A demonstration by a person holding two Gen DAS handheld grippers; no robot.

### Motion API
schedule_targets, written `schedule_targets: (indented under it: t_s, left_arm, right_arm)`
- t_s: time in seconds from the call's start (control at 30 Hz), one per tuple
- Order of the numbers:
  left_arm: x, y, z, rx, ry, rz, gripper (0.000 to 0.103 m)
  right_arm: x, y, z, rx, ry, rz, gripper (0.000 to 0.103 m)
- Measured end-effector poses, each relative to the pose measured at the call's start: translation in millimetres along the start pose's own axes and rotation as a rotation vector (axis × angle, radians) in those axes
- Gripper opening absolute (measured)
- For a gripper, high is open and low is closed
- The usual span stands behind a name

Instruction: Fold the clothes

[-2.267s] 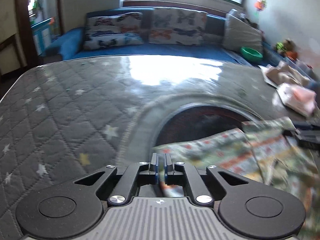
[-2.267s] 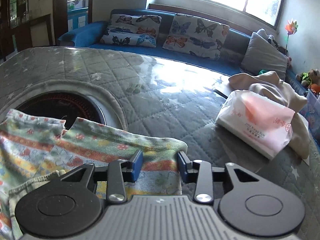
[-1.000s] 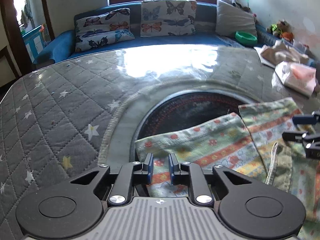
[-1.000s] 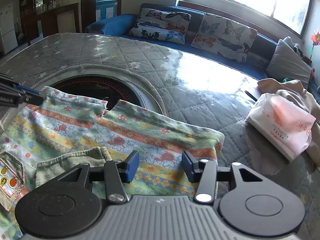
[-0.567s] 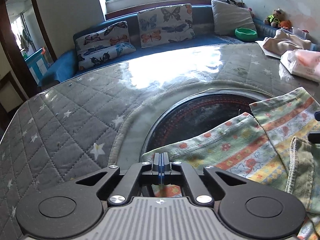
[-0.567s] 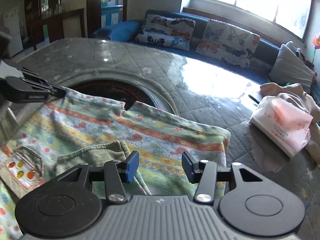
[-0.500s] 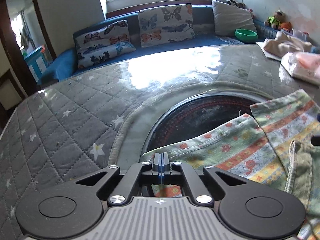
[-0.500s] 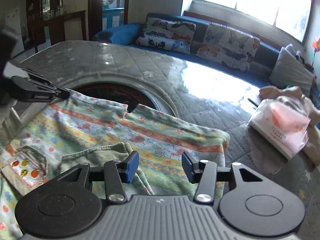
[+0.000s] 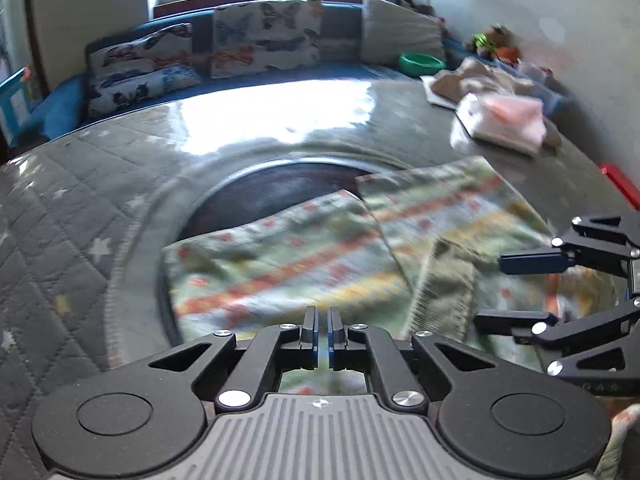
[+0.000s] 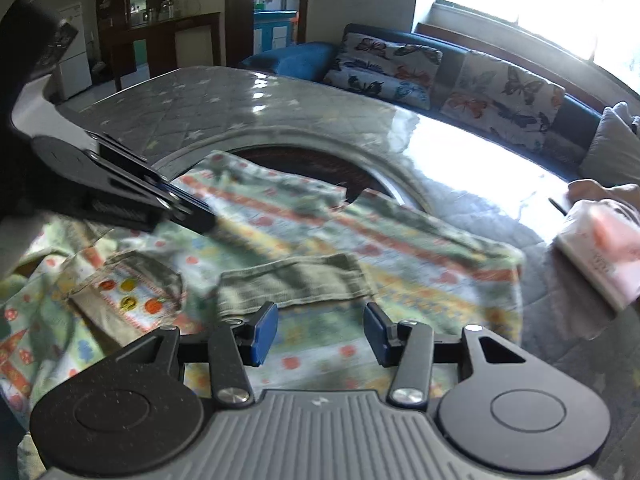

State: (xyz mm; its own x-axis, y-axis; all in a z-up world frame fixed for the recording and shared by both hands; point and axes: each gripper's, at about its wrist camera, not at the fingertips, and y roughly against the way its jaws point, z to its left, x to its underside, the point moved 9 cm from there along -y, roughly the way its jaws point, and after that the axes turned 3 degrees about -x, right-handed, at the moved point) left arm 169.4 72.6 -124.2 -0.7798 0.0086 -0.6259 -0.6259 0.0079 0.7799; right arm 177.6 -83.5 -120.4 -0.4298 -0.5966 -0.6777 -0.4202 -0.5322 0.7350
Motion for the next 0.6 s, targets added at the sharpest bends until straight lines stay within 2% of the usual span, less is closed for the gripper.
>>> schedule_targets:
  t_s: [0.1,0.3,0.37,0.5,0.6]
  left_arm:
    - [-1.6,-9.3,-4.9,-0.002,0.002,0.008,0.005]
    - [-17.1,-24.3,3.4,-0.052,0.003,-0.025,0.009]
    - [-22.4,-28.0,9.1,-0.076,0.015,-0.031,0.016]
    - [-22.1,-20.4,16.7,-0.055,0.087,-0.016,0.018]
    - [-8.1,-6.0,10.0,-0.031,0.100,-0.019,0.027]
  right_arm:
    - [4.5,1.4,6.5,-0.007,0.001,0.005,0.048]
    - [12.3,8.3,5.9,0.001,-0.010,0.015,0.050]
    - [15.6,10.4,5.1,0.004,-0.023,0.019,0.050]
    - [20.1,22.3,9.0,-0.004,-0.029,0.010,0.050]
    - [24.9,27.8,13.4,-0.011,-0.027,0.010,0.050]
